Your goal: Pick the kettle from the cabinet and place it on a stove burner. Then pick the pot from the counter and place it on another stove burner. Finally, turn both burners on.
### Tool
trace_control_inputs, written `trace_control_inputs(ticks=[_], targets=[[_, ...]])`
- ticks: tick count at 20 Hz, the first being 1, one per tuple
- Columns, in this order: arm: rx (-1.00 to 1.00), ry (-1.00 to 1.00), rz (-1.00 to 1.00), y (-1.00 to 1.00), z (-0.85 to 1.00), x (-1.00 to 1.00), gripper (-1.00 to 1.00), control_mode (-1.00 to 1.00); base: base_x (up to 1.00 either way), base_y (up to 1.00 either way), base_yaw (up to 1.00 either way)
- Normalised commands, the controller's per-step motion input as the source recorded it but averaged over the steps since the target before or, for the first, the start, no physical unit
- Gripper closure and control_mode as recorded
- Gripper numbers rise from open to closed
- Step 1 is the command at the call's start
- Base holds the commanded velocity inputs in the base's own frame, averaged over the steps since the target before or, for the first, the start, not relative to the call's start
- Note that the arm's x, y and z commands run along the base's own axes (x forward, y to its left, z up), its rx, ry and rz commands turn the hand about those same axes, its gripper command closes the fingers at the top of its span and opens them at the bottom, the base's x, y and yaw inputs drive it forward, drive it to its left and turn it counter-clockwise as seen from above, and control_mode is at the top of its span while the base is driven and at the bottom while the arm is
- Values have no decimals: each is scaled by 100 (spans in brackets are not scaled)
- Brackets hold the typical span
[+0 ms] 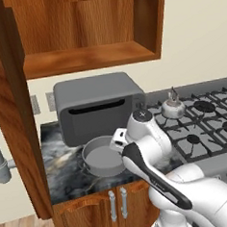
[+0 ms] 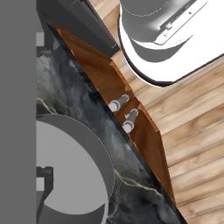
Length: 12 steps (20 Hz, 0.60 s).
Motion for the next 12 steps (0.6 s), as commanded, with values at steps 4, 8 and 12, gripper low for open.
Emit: trace_control_inputs(ticks=[4, 8, 12], targets=[[-2, 2, -2, 4, -30, 22, -100, -100, 0, 0, 0], [-2, 2, -2, 5, -29, 20, -100, -100, 0, 0, 0], [-2, 3, -2, 5, -29, 20, -100, -100, 0, 0, 0]])
